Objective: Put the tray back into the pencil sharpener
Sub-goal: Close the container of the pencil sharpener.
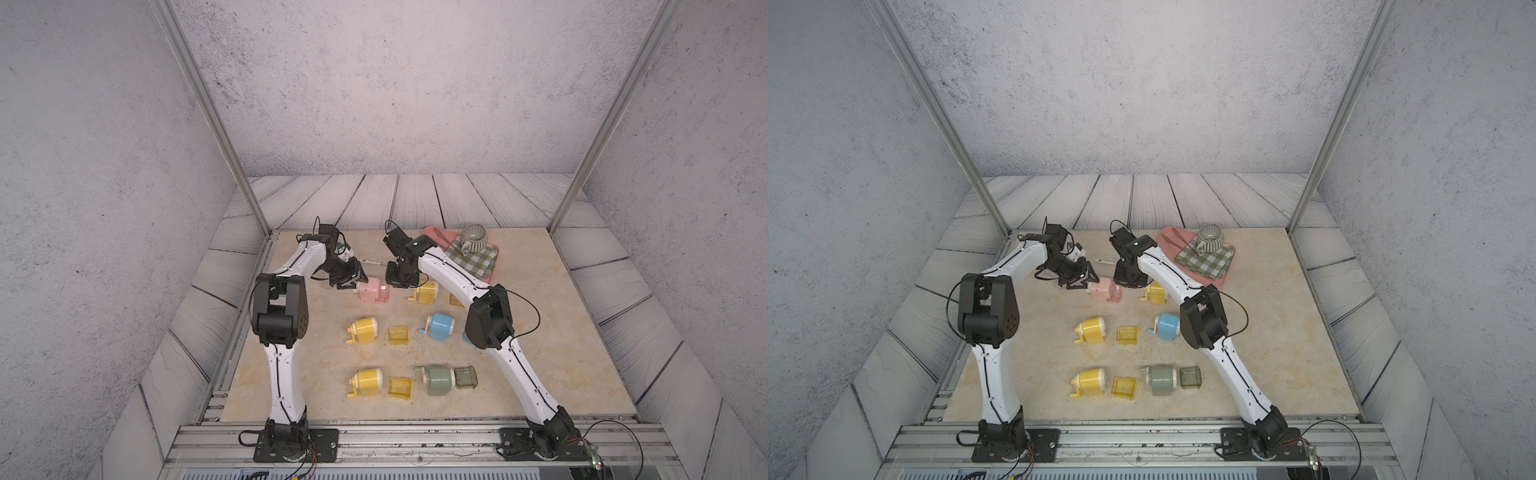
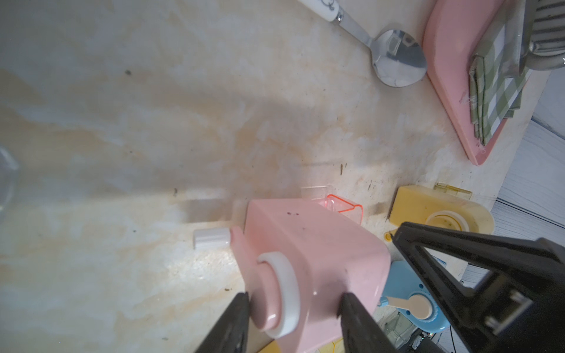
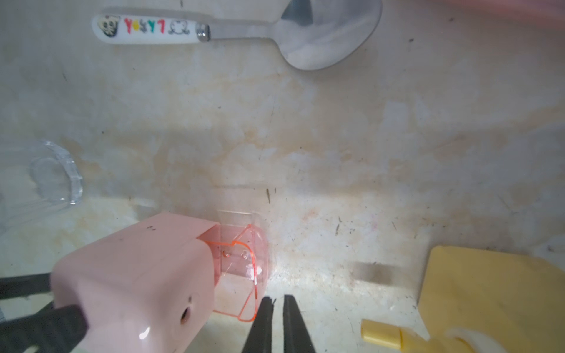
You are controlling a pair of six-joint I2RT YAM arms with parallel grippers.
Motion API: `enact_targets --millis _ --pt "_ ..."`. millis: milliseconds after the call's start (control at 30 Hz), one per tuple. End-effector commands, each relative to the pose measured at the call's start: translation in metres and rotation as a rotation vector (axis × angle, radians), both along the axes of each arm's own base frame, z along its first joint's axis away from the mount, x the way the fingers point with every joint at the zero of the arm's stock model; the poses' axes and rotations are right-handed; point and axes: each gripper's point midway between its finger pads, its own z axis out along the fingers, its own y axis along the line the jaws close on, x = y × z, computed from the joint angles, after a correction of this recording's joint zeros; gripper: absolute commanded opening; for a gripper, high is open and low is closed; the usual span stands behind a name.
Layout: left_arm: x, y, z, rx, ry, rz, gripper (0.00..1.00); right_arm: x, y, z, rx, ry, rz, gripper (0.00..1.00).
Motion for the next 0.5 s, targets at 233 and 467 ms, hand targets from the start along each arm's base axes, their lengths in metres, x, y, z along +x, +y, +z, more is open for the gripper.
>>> enact_targets --millis 233,467 --pt "-0.013 -0.001 -0.004 0.014 0.037 -0.009 0.50 -0.006 0.004 -0.026 0.002 0.071 0.008 0.12" --pt "-0.014 -0.001 -0.006 0.016 0.041 -0.009 0.50 -0.001 0.018 -0.024 0.066 0.052 0.031 0.12"
